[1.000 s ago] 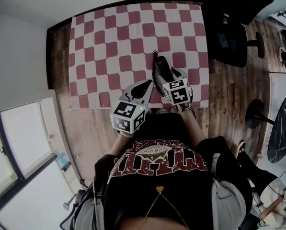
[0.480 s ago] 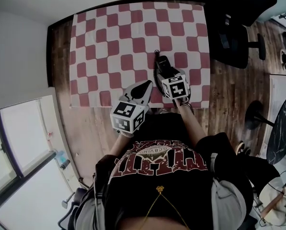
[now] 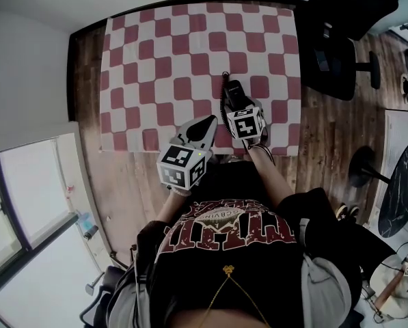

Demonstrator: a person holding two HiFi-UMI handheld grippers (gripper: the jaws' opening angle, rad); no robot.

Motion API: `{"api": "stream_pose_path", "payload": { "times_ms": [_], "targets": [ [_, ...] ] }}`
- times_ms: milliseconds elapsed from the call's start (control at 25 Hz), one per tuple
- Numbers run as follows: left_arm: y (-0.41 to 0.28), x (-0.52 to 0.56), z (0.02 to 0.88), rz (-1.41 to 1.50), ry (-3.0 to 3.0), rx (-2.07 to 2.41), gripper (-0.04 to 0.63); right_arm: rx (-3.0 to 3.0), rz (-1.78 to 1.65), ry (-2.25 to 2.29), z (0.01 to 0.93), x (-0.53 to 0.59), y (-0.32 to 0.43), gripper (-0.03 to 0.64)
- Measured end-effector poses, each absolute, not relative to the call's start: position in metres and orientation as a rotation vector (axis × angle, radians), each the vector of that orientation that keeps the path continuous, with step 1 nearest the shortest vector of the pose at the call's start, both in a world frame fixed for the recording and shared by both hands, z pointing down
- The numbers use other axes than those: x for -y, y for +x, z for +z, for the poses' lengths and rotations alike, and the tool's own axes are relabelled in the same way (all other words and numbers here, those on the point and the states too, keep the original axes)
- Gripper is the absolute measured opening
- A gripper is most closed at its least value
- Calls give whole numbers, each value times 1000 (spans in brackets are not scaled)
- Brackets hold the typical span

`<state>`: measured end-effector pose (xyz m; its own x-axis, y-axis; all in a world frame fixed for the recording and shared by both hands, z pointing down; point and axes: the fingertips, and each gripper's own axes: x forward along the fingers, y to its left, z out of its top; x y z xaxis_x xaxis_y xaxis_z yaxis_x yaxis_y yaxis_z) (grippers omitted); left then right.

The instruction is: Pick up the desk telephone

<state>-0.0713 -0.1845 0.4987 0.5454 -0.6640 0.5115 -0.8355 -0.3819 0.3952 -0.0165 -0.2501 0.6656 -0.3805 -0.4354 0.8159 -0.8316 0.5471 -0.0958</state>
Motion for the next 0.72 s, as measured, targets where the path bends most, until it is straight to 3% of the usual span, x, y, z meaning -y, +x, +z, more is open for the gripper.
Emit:
{"api": "stream_pose_path", "payload": {
  "times_ms": [720],
  "targets": [
    [-67, 190, 515, 320, 2138, 1177, 9, 2016, 623, 1002, 669, 248, -16, 291]
  ]
}}
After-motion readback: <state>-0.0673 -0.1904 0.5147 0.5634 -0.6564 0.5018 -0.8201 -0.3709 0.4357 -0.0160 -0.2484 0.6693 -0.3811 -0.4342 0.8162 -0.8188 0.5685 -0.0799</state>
